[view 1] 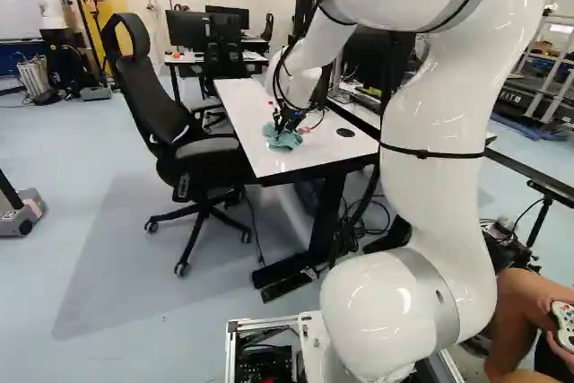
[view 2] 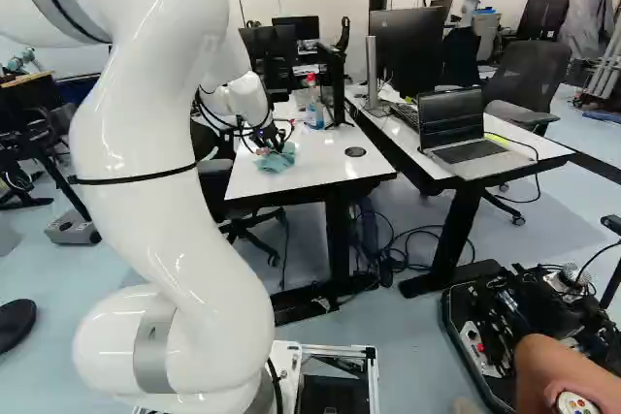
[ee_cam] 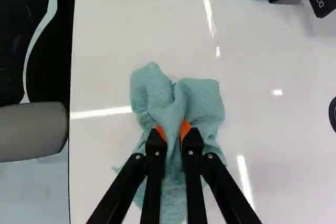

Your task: Clean the table with the green towel

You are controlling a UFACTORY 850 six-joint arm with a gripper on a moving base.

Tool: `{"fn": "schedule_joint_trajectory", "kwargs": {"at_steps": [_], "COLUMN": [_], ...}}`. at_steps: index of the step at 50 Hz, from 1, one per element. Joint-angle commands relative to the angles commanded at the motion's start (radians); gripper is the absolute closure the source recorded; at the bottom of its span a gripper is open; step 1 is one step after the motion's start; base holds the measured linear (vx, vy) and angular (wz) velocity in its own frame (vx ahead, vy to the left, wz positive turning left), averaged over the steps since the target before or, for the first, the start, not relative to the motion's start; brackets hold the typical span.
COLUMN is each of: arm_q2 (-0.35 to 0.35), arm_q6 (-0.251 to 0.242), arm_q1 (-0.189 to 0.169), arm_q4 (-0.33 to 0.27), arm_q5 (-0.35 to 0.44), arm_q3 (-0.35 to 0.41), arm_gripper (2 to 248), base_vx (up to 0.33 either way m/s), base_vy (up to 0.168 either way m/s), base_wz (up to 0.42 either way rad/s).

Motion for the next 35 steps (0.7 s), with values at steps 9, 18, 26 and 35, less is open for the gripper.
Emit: {"fn": "schedule_joint_trajectory", "kwargs": {"at_steps": [9,18,26,35], "arm_q2": [0.022,0.078,0.133,0.2], "arm_q6": [0.0,0.0,0.0,0.0], "arm_q1": [0.002,0.011,0.017,0.017], "arm_q4": [0.0,0.0,0.0,0.001], "arm_q5": [0.0,0.0,0.0,-0.006], "arm_q3": [0.012,0.056,0.099,0.15], "arm_gripper": [204,204,204,204], "base_vx": [0.0,0.0,0.0,0.0], "base_vy": [0.0,0.0,0.0,0.0], "base_wz": [0.0,0.0,0.0,0.0]}}
